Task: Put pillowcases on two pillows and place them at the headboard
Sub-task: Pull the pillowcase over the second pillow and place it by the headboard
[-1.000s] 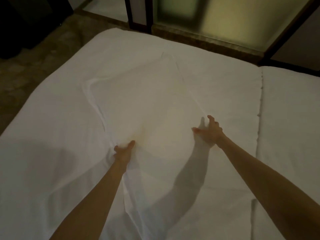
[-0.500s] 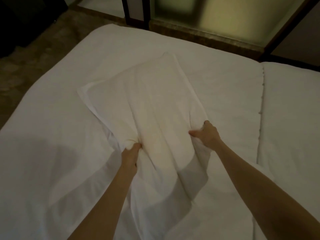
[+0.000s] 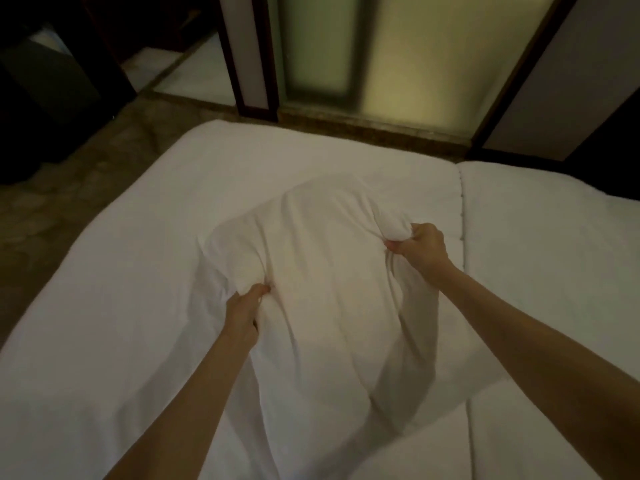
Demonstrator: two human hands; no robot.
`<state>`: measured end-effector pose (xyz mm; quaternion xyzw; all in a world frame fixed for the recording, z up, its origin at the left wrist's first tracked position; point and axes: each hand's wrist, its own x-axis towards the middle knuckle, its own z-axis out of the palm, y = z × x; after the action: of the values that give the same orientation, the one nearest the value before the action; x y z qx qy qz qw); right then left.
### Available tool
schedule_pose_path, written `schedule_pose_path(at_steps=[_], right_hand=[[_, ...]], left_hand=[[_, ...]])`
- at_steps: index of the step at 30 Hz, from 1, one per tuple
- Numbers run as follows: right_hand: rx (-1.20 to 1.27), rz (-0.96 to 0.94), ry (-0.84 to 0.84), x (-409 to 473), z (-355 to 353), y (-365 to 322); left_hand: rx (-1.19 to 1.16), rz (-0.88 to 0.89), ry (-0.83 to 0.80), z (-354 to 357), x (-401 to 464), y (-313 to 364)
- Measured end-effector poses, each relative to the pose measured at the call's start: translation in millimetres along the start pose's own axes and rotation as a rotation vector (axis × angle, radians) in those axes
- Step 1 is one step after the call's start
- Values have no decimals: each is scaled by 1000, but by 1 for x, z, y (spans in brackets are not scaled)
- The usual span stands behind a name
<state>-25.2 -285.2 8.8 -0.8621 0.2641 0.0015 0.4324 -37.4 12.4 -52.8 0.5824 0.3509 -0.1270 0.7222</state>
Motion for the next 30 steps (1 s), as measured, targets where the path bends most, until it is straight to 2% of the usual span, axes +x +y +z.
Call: schedule_pose_path(at_steps=[7,16,22,30], right_hand=[[49,-90,127,-58,-88,-13],[55,-213,351,-133,-204,13],[60,-268,446,-182,-286,73],[-69,-361,569,-262,-423,194]], left_hand=[[48,99,-135,24,-77,24],[109,202,-296,72,-175,23],[181,240,-347,116,-252,-17],[175,205,-403,195,-376,-131]])
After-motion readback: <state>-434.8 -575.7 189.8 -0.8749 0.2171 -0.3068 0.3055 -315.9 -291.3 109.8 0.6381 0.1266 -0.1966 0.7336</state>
